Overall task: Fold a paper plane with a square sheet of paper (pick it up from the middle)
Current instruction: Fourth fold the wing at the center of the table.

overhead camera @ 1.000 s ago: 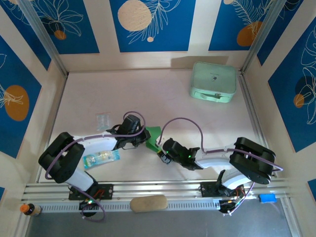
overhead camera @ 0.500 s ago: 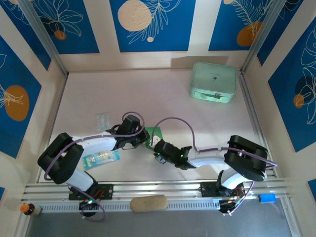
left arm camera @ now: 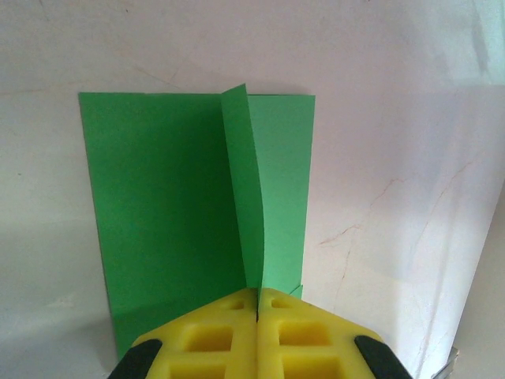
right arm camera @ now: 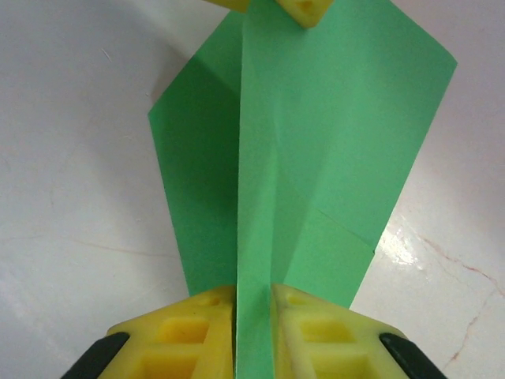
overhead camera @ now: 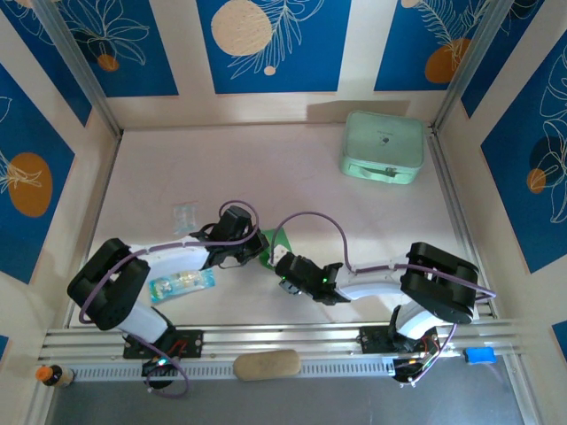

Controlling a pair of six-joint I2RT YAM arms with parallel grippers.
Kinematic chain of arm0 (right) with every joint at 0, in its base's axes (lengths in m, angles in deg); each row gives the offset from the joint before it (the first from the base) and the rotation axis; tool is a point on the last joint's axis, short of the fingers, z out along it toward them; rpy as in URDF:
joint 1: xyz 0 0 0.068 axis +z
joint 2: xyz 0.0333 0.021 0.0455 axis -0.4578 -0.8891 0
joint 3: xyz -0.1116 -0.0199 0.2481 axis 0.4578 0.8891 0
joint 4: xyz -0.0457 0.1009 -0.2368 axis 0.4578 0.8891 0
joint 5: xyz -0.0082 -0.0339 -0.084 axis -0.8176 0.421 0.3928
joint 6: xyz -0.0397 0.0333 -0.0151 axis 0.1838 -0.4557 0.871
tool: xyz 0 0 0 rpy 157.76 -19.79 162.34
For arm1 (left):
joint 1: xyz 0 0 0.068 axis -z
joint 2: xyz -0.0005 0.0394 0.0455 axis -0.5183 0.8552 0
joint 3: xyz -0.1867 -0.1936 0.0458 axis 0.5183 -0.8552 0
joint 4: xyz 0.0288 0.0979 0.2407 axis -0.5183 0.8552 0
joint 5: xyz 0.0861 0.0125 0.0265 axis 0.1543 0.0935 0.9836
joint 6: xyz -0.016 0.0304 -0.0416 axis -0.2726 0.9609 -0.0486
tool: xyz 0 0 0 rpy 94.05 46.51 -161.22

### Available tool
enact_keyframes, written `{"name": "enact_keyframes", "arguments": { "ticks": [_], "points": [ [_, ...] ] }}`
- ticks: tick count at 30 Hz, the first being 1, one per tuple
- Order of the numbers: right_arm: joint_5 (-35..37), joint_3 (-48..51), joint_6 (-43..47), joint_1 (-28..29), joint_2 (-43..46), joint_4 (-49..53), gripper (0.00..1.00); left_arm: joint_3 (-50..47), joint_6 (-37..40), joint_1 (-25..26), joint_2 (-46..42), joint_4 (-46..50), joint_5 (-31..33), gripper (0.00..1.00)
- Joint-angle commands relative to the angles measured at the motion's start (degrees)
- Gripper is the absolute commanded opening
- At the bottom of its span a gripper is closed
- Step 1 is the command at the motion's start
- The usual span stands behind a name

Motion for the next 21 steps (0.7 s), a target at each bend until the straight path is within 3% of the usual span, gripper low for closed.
{"name": "enact_keyframes", "arguments": {
  "ticks": [1, 7, 11, 13, 15, 21],
  "points": [
    [1.07, -0.84, -0.86, 0.2, 0.72, 0.63, 0.15, -0.31, -0.18, -0.46, -1.37, -0.41, 0.5, 0.02],
    [-1.91, -0.08, -2.8, -0.77, 1.71, -0.22, 0.1, -0.55, -0.22, -0.42, -1.49, -0.5, 0.68, 0.04],
    [-7.02, 1.52, -6.34, -3.11, 2.96, -2.09, 0.08, -1.07, 0.2, -0.42, -3.14, -0.02, 1.86, 0.17],
    [-10.07, 2.67, -8.72, -4.78, 3.57, -3.58, 0.06, -1.52, 0.44, -0.42, -4.73, 0.64, 3.02, 0.32],
    [-12.72, 3.74, -10.23, -5.99, 4.17, -5.06, 0.05, -1.84, 0.78, -0.42, -6.37, 1.92, 4.32, 0.38],
    [-18.49, 4.52, -13.37, -8.98, 3.16, -6.03, 0.05, -2.4, 1.84, -0.51, -10.96, 6.14, 7.68, 0.42]
  ]
}}
